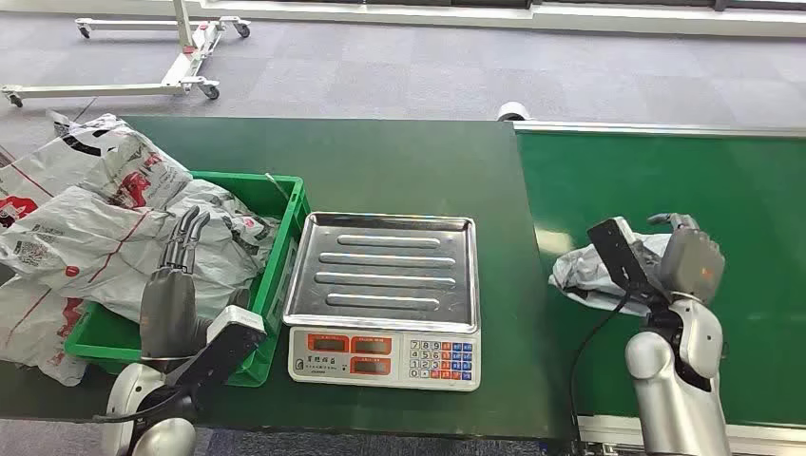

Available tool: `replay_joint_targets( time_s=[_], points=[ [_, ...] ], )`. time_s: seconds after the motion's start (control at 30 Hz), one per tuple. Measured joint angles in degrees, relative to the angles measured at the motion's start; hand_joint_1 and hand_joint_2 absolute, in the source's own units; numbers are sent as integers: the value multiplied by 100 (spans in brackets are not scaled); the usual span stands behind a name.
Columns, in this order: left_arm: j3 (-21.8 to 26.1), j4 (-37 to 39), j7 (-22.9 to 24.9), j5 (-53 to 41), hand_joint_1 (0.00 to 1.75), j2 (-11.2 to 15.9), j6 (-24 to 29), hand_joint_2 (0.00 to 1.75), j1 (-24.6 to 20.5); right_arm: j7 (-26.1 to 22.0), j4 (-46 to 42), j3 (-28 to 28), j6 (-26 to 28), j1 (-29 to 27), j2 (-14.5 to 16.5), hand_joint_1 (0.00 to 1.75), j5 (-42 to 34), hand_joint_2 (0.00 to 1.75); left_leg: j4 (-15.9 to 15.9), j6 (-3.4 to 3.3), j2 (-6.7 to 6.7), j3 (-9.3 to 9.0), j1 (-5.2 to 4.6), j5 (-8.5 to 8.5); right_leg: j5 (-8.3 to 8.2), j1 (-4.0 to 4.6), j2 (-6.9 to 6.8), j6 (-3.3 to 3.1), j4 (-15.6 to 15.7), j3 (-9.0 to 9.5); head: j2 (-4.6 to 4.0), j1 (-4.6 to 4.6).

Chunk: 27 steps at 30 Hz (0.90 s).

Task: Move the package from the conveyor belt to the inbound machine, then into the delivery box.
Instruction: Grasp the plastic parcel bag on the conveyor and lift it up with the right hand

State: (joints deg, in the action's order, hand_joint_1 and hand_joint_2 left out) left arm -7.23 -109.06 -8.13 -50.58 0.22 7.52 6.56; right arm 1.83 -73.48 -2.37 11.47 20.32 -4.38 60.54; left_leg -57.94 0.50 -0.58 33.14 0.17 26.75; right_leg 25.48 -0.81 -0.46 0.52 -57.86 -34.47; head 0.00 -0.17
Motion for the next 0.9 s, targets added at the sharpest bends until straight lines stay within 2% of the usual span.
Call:
replay_joint_targets(
  time_s=[0.2, 0.37, 0.5, 0.53, 0.63, 0.67, 0.8, 0.9],
  points=[
    [0, 28, -84, 63, 0, 1, 61, 0, -4, -96, -180, 205, 89, 382, -81, 175, 99, 175, 0, -1, 4, 11, 0, -1, -1, -1, -4, 0, -2, -4, 0, 0],
    [0, 82, -165, 193, 0, 4, 186, 0, -31, -213, -177, 696, -81, 1288, -133, 175, 54, 175, 0, 5, -4, 10, 0, -6, -5, 1, 7, 0, -3, -11, 0, 1],
    [0, 117, -225, 279, 0, 8, 276, 0, -29, -332, -50, 1100, -272, 1816, -118, 175, -315, 175, 1, 4, 14, 20, 3, -14, -5, 2, -12, 0, -4, -8, 0, 1],
    [0, 134, -246, 315, 0, 11, 297, 0, -40, -369, 43, 1218, -335, 1958, -94, 143, -457, 175, 1, 5, 15, 21, 3, -15, -5, 2, -12, 0, -4, -10, 0, 0],
    [0, 211, -271, 408, 0, 15, 349, 0, -136, -306, 448, 1613, -581, 2382, 16, 12, -932, 175, 1, 6, 13, 17, 3, -16, -6, 3, -6, -1, -5, -12, 0, 0],
    [0, 240, -253, 431, 0, 15, 361, 0, -178, -190, 622, 1748, -715, 2497, 51, 0, -1061, 175, 1, 7, 13, 16, 3, -17, -6, 3, -7, -1, -5, -11, 0, -1],
    [0, 336, -120, 490, 0, 17, 368, 0, -303, 326, 1514, 2178, -1129, 2720, 117, 0, -1246, 175, 0, 2, 34, 16, 6, -23, -6, 6, -29, -1, -4, -6, 0, 0],
    [0, 383, -37, 475, 0, 24, 336, 0, -321, 591, 2272, 2256, -1079, 2643, 100, 0, -1163, 44, -1, 1, 47, 15, 5, -24, -6, 5, -37, -1, -1, -1, 0, 0]
  ],
)
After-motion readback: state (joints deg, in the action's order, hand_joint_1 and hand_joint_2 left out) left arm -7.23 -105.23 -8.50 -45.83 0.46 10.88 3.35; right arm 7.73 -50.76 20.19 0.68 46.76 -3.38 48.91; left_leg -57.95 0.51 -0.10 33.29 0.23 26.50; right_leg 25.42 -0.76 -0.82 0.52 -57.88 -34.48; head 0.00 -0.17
